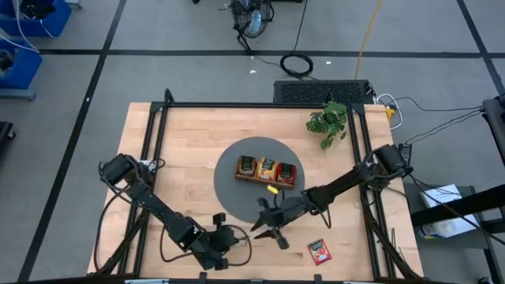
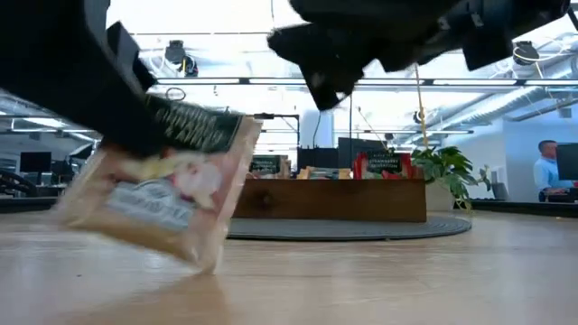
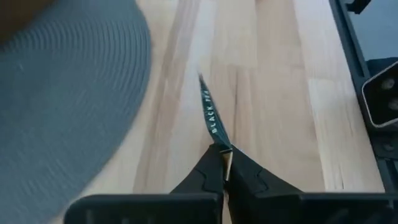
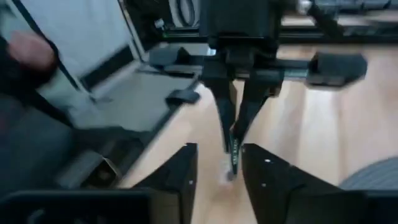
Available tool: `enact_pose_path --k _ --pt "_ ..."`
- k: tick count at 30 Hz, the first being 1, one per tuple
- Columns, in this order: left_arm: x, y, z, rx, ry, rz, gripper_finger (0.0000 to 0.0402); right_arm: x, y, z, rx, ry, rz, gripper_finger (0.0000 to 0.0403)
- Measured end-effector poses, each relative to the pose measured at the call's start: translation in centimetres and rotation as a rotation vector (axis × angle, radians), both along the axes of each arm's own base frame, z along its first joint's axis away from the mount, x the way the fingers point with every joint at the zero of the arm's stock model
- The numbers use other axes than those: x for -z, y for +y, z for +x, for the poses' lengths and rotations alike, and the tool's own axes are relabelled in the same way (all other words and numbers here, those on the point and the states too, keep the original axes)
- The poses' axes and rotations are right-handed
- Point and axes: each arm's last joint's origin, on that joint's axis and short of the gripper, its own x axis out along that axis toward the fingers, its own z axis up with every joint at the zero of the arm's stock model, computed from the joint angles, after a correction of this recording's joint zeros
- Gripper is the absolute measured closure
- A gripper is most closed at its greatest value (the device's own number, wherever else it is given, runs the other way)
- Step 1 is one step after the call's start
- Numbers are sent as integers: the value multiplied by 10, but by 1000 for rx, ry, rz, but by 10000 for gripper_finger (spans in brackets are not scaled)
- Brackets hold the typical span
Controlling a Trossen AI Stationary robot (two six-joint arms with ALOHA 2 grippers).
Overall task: Pick & Place Tea
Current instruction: Put the gold tea bag into the left compartment of the wooden organizer
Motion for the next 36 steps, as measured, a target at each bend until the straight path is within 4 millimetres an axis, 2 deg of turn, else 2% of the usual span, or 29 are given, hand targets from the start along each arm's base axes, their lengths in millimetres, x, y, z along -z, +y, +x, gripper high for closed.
enact_pose_path --k 6,9,14,27,32,36 --pt "-9 -2 6 52 -36 82 393 9 -18 1 -31 250 239 231" --pt "-13 -1 11 58 -50 106 397 12 -23 2 4 289 241 220" --pt "-14 7 17 45 -49 122 388 12 -25 3 46 256 190 222" --pt "-14 23 29 3 -32 126 391 18 -24 3 32 245 114 294" --pt "-13 25 29 1 -30 127 392 20 -25 3 14 221 72 339" --pt "-13 25 30 1 -30 127 386 18 -24 4 -7 175 40 389"
